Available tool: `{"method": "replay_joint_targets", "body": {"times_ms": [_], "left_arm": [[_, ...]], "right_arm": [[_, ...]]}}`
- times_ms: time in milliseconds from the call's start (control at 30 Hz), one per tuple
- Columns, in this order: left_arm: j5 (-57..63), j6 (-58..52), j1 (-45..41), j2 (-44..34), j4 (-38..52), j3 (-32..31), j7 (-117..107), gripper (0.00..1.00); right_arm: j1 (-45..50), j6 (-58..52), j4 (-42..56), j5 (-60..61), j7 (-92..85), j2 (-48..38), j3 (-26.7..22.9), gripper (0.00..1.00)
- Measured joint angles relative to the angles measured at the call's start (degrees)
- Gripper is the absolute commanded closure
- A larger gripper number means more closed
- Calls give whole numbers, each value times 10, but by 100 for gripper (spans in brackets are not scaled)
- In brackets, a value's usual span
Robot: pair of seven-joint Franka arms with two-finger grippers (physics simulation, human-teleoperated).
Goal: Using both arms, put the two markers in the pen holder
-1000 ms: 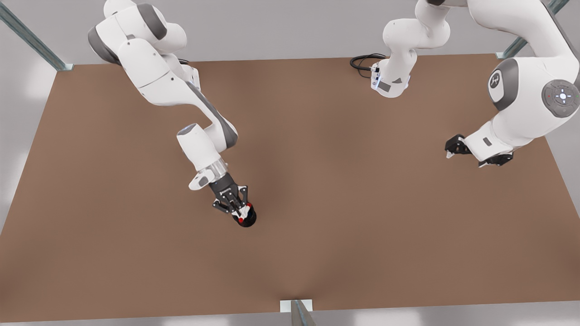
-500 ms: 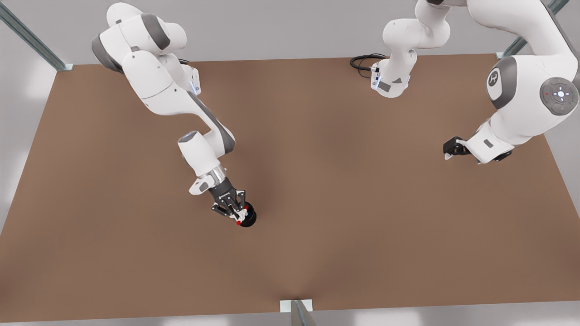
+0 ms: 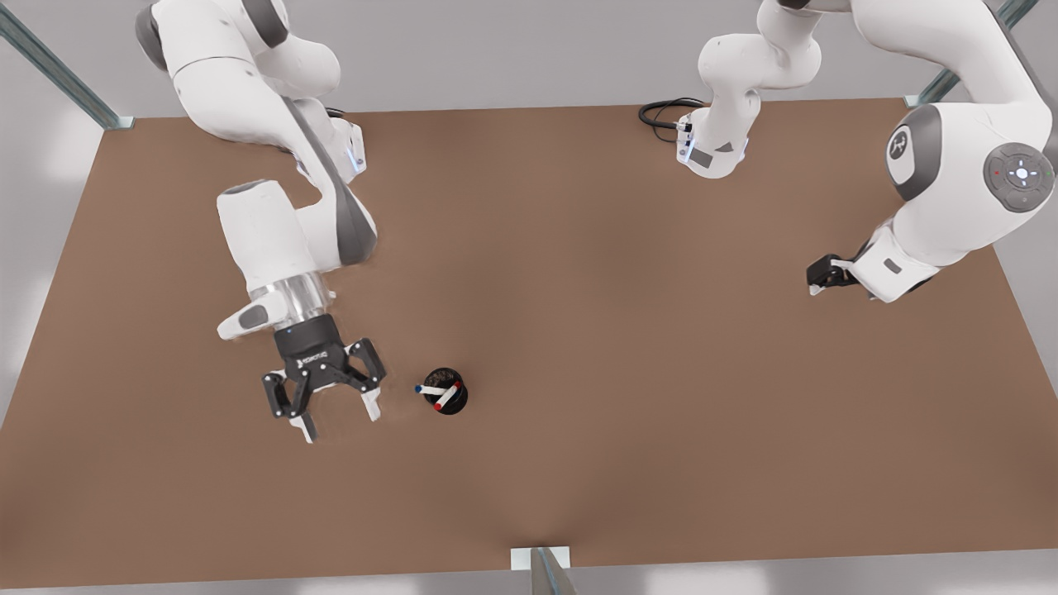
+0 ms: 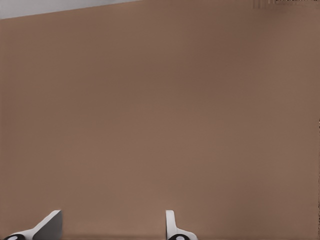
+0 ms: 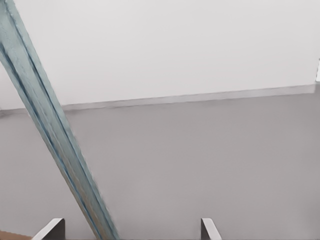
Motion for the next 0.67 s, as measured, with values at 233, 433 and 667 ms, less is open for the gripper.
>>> {"method": "replay_joint_targets", "body": {"times_ms": [233,433,667], "left_arm": [[-4,-1,-3,9,6,0,-11,0],[-1,0,-1,31,16,0,-17,0],[-1,0,-3,54,23,-1,-21,0]], "right_arm": [[-83,-509,127,47,-44,13,-51,0],[-63,-641,111,50,-72,4,-66,0],[-61,-683,111,51,-96,5,-60,0]]}}
